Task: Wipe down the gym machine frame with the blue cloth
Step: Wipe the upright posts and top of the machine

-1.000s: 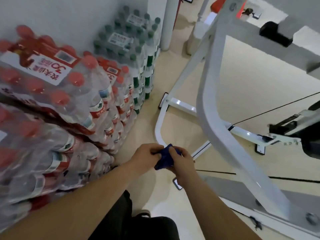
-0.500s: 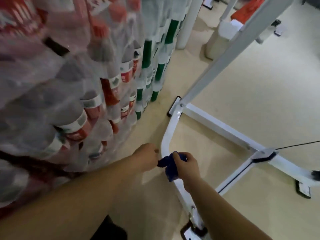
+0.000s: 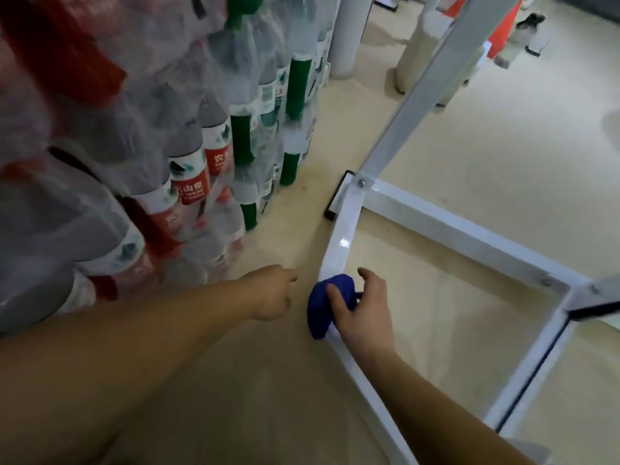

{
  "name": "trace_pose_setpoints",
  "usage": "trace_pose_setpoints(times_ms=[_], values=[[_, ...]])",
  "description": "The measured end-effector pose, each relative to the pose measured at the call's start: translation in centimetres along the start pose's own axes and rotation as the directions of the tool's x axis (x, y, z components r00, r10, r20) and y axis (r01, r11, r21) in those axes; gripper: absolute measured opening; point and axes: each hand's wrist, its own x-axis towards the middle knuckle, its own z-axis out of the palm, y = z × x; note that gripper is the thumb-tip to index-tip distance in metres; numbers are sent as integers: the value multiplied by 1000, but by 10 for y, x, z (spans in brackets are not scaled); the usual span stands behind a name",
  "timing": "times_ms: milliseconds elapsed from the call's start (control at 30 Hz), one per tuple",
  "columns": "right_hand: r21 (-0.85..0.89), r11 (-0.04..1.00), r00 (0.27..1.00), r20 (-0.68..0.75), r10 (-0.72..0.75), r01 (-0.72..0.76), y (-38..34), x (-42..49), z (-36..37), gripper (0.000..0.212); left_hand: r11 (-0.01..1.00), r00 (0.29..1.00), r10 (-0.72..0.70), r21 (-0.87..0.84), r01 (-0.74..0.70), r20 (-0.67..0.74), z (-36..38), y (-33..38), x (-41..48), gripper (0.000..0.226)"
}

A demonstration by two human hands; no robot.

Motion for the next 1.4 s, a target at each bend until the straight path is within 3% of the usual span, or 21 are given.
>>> trace_pose_setpoints(times_ms=[67,133,267,333,467,567,700,867,1100,1233,1400], values=[[-79,988,991,20,-133,134,2,-7,9,53,1000,1000,2,25,-2,-22,-3,-4,8,63],[-205,961,979,117,-166,187,9,-19,32,58,1000,999,2,31,-1,-34,-7,-8,18,63],[-515,770,925,238,-295,377,23,-29,76,65,990,1000,3,142,0,-23,-9,-19,43,84],[-586,720,925,174,-338,373,29,-13,84,70,964,1000,-30,263,30,-7,-6,-28,57,96],[-496,844,972,0,-236,205,22,33,83,72,925,994,-106,369,92,19,-1,-50,82,104],[-275,959,997,29,-67,72,14,76,69,69,934,990,-120,345,89,70,11,-63,89,110],[-353,932,996,54,-68,83,4,139,61,70,942,992,-108,327,79,70,37,-79,89,128],[-337,941,993,118,6,34,-12,217,47,73,956,997,-72,288,60,32,40,-83,87,124],[-360,907,975,132,-181,217,6,168,47,70,949,997,-71,309,65,9,38,-80,86,125],[-418,879,968,189,-166,232,11,172,43,73,945,997,-70,323,62,16,40,-81,86,124],[-450,885,988,140,-58,116,-14,243,39,76,956,997,-63,288,50,34,38,-82,87,122]])
